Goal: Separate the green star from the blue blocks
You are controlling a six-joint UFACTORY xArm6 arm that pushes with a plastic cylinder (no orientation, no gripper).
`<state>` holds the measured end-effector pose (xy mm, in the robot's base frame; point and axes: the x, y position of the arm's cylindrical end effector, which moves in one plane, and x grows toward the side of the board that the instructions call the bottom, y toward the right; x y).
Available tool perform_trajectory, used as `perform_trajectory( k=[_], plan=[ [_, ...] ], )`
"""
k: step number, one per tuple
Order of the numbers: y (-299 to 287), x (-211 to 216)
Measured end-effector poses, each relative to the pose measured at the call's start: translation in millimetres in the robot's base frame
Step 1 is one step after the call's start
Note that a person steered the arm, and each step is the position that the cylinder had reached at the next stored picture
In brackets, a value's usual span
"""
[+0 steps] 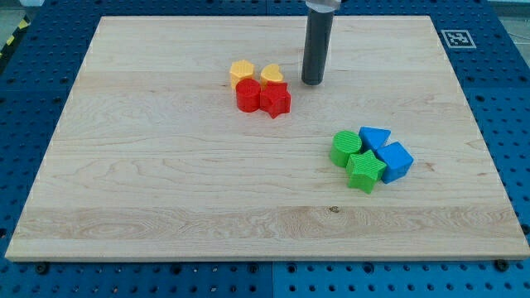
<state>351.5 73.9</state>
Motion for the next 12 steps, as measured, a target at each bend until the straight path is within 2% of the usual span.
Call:
perform_trajectory(
  k=[1, 4, 5, 7, 10, 11, 12],
  plan=[
    [37, 0],
    [120, 82],
    [127, 98],
    [127, 101],
    [127, 172],
    [113, 182],
    [99, 172]
  ],
)
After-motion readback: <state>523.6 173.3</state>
